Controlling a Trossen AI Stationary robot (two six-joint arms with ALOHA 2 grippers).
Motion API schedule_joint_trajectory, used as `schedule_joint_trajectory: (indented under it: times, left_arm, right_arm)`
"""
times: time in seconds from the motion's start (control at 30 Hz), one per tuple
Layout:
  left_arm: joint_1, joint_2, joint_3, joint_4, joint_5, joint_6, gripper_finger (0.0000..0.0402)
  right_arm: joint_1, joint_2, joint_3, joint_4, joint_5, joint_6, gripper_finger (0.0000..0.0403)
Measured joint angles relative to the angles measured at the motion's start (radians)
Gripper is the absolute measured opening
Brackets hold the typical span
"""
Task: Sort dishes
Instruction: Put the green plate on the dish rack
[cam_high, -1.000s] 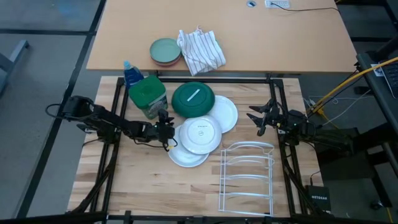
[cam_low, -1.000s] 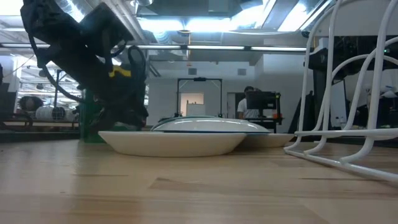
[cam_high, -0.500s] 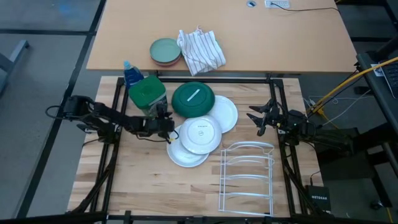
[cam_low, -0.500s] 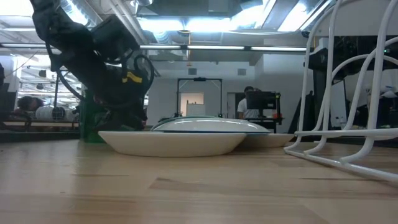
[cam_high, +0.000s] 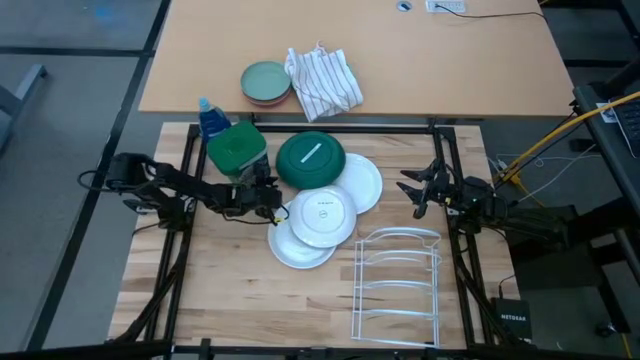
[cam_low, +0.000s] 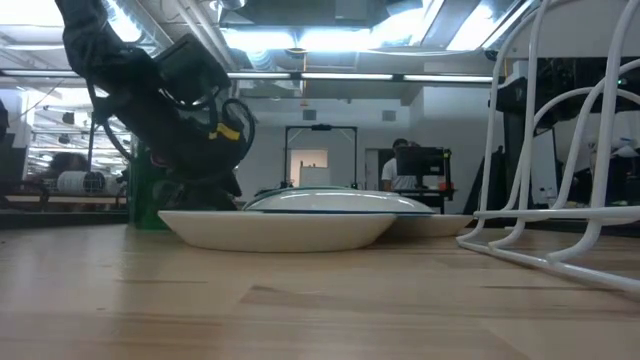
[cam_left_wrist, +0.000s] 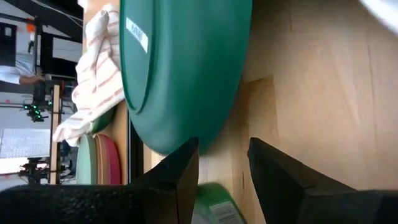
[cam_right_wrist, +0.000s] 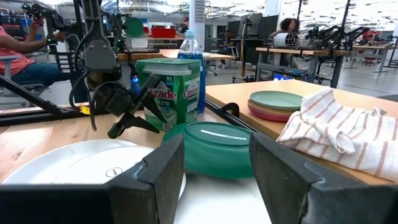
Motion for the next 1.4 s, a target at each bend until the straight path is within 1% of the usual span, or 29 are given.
schedule_joint_trajectory:
  times: [0.23,0.3,0.57,0.7,0.8,1.03,1.2,1.4]
  left_arm:
    - [0.0,0.07,0.0,0.088,0.021,0.019,0.0132]
    - [0.005,0.083,0.003,0.109,0.02,0.032,0.0137]
    - [0.047,0.099,0.001,0.174,0.023,0.062,0.0191]
    - [0.08,0.1,0.001,0.183,0.022,0.062,0.0209]
    - [0.103,0.1,0.0,0.185,0.026,0.064,0.0211]
    - [0.139,0.1,0.0,0.192,0.093,0.097,0.0208]
    - [0.146,0.1,-0.001,0.219,0.11,0.141,0.0209]
    - [0.165,0.101,-0.001,0.249,0.127,0.148,0.021]
  right_arm:
    - [0.0,0.0,0.0,-0.001,0.0,0.0,0.0186]
    - [0.0,0.0,0.0,-0.002,0.0,0.0,0.0186]
    - [0.0,0.0,0.0,-0.002,0.0,0.0,0.0186]
    - [0.0,0.0,0.0,-0.002,0.0,0.0,0.0186]
    - [0.0,0.0,0.0,-0.003,0.0,0.0,0.0186]
    - [0.0,0.0,0.0,-0.003,0.0,0.0,0.0186]
    - [0.0,0.0,0.0,-0.004,0.0,0.0,0.0186]
    - [0.0,0.0,0.0,-0.004,0.0,0.0,0.0186]
